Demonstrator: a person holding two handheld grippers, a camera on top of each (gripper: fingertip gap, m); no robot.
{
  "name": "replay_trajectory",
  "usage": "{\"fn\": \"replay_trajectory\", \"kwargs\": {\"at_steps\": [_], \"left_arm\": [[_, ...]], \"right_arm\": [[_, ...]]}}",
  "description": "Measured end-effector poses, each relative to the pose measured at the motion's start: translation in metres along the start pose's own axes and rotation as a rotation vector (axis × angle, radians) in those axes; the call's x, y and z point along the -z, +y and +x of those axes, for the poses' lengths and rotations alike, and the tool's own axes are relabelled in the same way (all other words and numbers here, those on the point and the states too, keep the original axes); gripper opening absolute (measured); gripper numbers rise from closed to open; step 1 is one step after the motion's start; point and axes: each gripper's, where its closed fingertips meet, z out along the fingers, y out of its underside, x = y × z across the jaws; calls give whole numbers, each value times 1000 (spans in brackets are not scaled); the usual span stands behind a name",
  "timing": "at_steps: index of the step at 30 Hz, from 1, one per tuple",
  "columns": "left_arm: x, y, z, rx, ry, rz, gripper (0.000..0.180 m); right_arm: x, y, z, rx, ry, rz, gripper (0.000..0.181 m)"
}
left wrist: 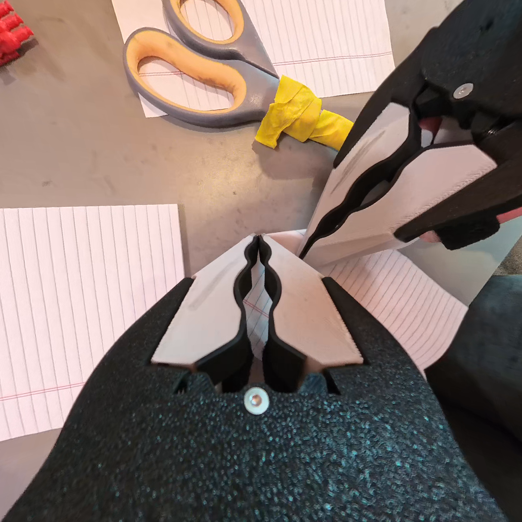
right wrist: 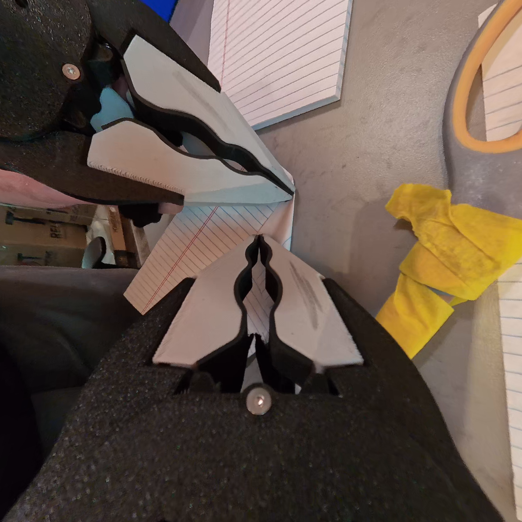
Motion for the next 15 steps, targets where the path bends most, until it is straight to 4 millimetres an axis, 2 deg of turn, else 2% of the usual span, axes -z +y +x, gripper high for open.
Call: {"fn": "replay_trajectory", "kwargs": {"at_steps": [6, 15], "left_arm": [[0, 0, 0, 6, 2, 2, 0], [0, 0, 0, 15, 6, -7, 0]], "right_arm": [[10, 3, 6, -46, 1, 10, 0], [16, 16, 4, -51, 11, -3, 0]]}}
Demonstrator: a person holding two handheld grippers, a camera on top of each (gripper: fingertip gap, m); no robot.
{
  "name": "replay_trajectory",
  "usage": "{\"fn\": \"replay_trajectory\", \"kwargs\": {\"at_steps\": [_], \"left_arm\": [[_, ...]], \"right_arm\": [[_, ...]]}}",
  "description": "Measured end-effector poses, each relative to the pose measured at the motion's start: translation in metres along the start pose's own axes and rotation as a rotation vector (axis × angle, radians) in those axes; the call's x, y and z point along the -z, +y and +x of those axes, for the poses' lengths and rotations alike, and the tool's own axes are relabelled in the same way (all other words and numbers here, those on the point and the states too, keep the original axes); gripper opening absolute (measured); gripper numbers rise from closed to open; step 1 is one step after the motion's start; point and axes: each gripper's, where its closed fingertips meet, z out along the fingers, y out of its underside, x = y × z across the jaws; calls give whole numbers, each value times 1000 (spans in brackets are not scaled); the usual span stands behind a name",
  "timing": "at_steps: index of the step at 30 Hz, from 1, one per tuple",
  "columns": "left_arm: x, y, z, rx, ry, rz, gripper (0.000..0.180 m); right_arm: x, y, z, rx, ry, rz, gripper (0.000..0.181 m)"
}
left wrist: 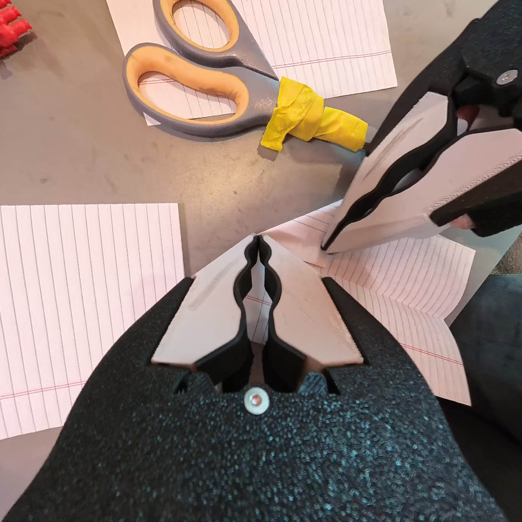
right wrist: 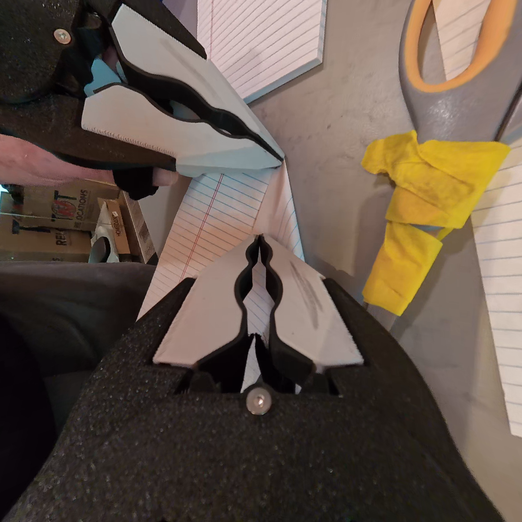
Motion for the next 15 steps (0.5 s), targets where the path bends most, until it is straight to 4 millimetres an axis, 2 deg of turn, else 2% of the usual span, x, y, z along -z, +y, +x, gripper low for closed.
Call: {"fn": "replay_trajectory", "kwargs": {"at_steps": [6, 10, 15], "left_arm": [[1, -1, 1, -5, -25, -5, 0], [6, -2, 22, -60, 30, 6, 0], [-3, 9, 26, -91, 16, -37, 0]], "right_arm": [[2, 2, 1, -6, 26, 8, 0], [1, 2, 1, -10, 23, 8, 0], [1, 2, 1, -7, 21, -7, 0]]}}
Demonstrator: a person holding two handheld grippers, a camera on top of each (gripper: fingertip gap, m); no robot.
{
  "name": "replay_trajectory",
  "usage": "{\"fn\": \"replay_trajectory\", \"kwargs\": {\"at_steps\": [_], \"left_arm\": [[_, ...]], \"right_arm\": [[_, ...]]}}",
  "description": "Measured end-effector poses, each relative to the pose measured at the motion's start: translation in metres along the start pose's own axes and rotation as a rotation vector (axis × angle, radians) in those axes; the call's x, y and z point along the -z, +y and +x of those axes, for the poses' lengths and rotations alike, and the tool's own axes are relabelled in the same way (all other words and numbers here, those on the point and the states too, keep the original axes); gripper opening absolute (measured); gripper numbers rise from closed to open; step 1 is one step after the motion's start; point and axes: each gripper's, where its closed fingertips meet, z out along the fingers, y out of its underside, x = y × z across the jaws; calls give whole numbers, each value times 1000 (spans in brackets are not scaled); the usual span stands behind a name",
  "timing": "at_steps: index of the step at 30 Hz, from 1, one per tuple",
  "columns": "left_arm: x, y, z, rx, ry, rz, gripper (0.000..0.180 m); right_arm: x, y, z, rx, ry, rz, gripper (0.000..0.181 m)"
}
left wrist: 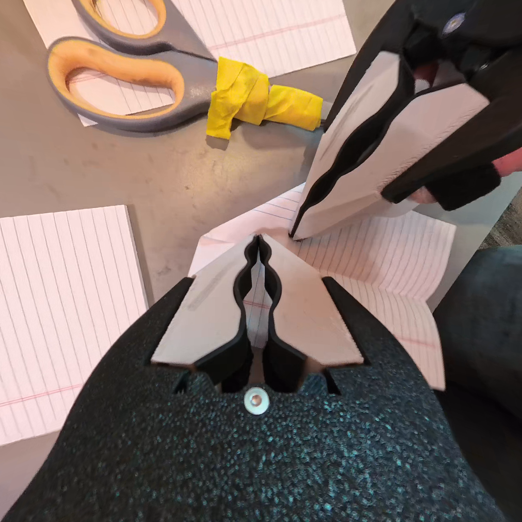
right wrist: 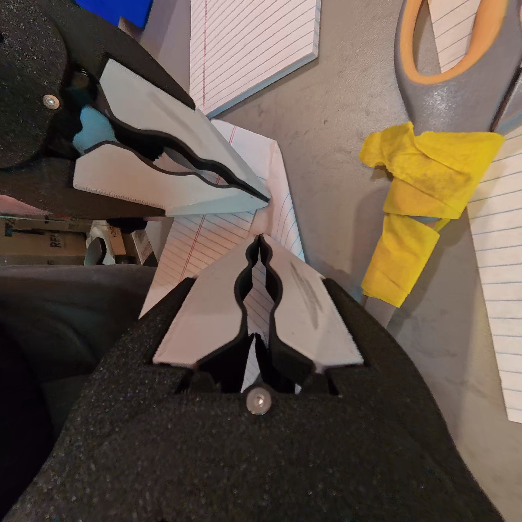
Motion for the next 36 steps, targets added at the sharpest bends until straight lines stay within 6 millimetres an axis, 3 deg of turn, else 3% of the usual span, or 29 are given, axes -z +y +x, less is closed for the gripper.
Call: {"fn": "replay_trajectory", "kwargs": {"at_steps": [3, 9, 18, 25, 36], "left_arm": [[-1, -2, 0, 20, 13, 8, 0], [-1, -1, 1, -19, 27, -15, 0], [2, 6, 4, -67, 72, -71, 0], [7, -11, -5, 60, 90, 9, 0], [0, -7, -14, 211, 100, 2, 0]], "right_arm": [[2, 0, -1, 2, -3, -33, 0], [7, -21, 0, -7, -7, 17, 0], [-5, -19, 6, -33, 14, -1, 0], [-5, -19, 6, -64, -4, 27, 0], [-4, -18, 6, -165, -36, 41, 0]]}}
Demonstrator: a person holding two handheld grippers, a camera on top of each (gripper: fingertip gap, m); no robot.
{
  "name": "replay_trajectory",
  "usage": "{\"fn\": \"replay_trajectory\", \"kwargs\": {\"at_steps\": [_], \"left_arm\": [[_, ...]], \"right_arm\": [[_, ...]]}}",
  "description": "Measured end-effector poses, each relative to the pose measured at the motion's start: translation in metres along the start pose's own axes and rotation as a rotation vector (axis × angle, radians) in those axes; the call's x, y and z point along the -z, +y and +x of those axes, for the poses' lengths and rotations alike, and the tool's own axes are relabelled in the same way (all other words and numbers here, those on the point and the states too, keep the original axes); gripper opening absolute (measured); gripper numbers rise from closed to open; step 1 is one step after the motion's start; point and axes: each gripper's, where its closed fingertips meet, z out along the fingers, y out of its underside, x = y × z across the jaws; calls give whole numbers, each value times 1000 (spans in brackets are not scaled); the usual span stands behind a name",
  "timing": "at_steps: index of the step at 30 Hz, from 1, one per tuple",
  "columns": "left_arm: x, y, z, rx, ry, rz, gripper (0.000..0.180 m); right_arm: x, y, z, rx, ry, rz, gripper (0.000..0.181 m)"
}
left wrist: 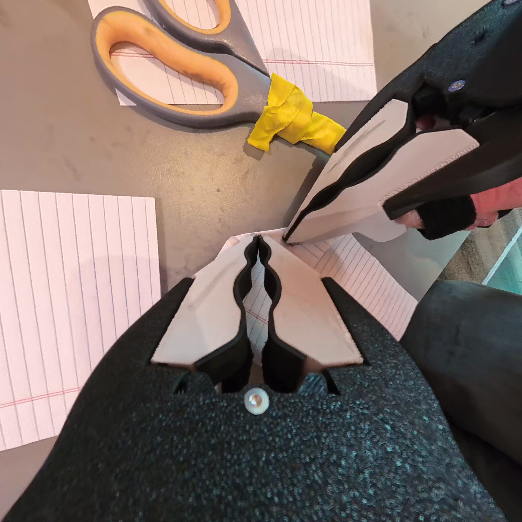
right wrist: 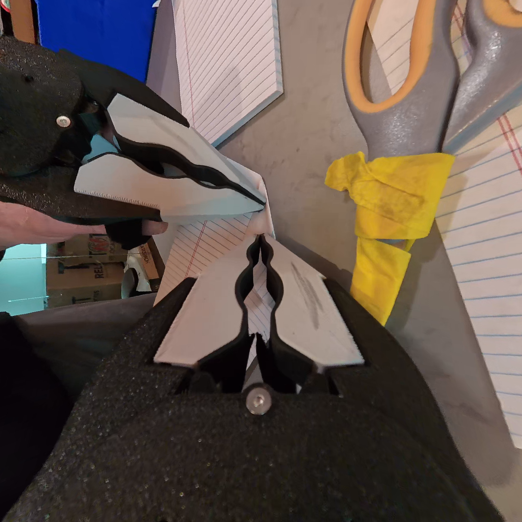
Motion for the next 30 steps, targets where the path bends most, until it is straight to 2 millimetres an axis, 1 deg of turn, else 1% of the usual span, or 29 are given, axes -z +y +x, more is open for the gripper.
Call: {"fn": "replay_trajectory", "kwargs": {"at_steps": [6, 18, 21, 25, 28, 30], "left_arm": [[0, 0, 0, -9, 4, -17, 0], [1, 0, 0, -14, 10, -30, 0], [1, 0, 0, -19, 4, -33, 0], [1, 0, 0, -17, 5, -35, 0], [1, 0, 0, -19, 5, -39, 0], [1, 0, 0, -22, 3, -42, 0]], "right_arm": [[6, 7, 2, -36, 0, -1, 0], [27, 33, 8, -125, -20, 37, 0], [29, 37, 5, -125, -14, 13, 0], [32, 25, -12, -72, -40, 22, 0], [28, 8, -10, -64, -30, 61, 0], [20, 6, -2, -74, -7, 43, 0]]}}
